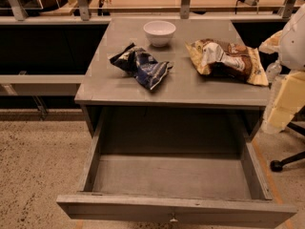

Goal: Place blue chip bag into top drawer

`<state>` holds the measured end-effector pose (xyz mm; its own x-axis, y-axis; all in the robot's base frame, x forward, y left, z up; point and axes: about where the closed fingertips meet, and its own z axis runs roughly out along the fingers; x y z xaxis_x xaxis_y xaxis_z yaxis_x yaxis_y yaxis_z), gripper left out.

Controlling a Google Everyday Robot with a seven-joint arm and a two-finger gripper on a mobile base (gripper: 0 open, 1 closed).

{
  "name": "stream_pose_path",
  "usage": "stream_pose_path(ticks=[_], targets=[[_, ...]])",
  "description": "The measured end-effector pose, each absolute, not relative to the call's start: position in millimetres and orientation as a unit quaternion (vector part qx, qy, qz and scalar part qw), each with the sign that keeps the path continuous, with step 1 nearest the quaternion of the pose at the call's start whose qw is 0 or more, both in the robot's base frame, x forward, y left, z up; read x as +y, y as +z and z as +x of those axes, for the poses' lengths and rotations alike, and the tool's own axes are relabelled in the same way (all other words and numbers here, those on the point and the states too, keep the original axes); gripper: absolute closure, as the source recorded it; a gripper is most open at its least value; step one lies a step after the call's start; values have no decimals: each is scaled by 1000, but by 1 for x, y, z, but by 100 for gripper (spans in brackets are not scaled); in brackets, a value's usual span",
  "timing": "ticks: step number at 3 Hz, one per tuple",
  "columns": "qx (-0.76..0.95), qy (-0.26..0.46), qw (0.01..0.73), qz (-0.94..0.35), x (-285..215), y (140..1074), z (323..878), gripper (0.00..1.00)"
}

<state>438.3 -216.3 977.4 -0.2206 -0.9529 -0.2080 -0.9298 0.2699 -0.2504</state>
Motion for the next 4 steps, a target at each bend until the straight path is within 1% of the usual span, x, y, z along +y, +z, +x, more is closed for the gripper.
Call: stream_pose_path(ticks=[1,2,3,4], targets=[[781,-36,166,-601,-216,979,439,0],[778,-1,207,-593,-200,970,469,0],[760,100,303,-566,-150,942,556,0],[755,157,331,-544,-114,930,603,0]])
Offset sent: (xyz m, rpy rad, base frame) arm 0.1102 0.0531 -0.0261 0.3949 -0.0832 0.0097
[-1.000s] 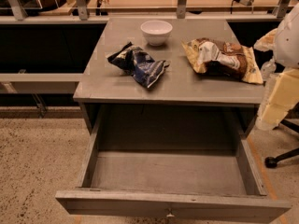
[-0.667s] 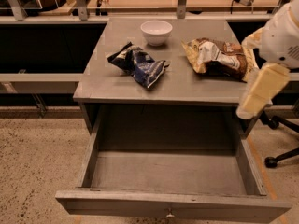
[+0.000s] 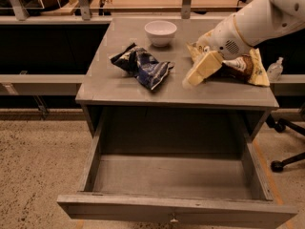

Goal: Place blue chip bag into top drawer

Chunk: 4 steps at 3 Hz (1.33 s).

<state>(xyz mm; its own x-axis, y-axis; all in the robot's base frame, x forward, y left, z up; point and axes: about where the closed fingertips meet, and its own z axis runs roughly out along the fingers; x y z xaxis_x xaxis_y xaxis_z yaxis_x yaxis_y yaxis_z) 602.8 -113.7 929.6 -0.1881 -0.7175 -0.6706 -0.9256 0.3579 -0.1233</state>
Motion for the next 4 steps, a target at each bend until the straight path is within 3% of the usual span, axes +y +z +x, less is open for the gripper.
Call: stream_pose_path(ticks=[2,4], targets=[[739,227,340,-535,-19,911,641,0],[749,206,347,-525,35,888,681,2]])
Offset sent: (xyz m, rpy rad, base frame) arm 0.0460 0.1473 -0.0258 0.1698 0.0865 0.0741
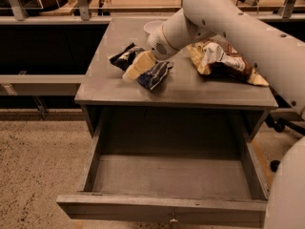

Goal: Place blue chip bag into top drawer

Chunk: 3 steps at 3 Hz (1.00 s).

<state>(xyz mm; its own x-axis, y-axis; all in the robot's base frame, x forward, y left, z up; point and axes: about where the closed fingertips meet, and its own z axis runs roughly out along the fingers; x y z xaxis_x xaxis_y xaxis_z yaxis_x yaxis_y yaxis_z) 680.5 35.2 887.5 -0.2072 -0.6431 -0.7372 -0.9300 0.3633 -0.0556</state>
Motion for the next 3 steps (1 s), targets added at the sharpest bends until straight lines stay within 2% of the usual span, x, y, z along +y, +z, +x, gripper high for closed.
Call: stream_pose_path(ticks=[3], targets=[[720,194,394,-537,38,872,705,69]])
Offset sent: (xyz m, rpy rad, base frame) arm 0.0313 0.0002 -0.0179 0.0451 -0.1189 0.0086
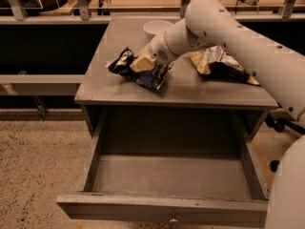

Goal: Place blue chip bag into top drawer

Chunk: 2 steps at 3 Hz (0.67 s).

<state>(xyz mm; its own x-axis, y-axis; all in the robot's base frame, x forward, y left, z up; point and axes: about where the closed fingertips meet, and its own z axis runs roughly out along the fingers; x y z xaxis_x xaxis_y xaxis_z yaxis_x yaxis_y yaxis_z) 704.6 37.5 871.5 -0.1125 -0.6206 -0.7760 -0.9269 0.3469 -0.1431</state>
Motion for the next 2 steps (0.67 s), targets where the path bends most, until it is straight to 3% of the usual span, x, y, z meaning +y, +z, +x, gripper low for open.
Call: stream_pose_path(ticks=[1,2], targets=[[694,203,403,-560,22,878,688,93],[664,209,399,-597,-6,893,649,100]])
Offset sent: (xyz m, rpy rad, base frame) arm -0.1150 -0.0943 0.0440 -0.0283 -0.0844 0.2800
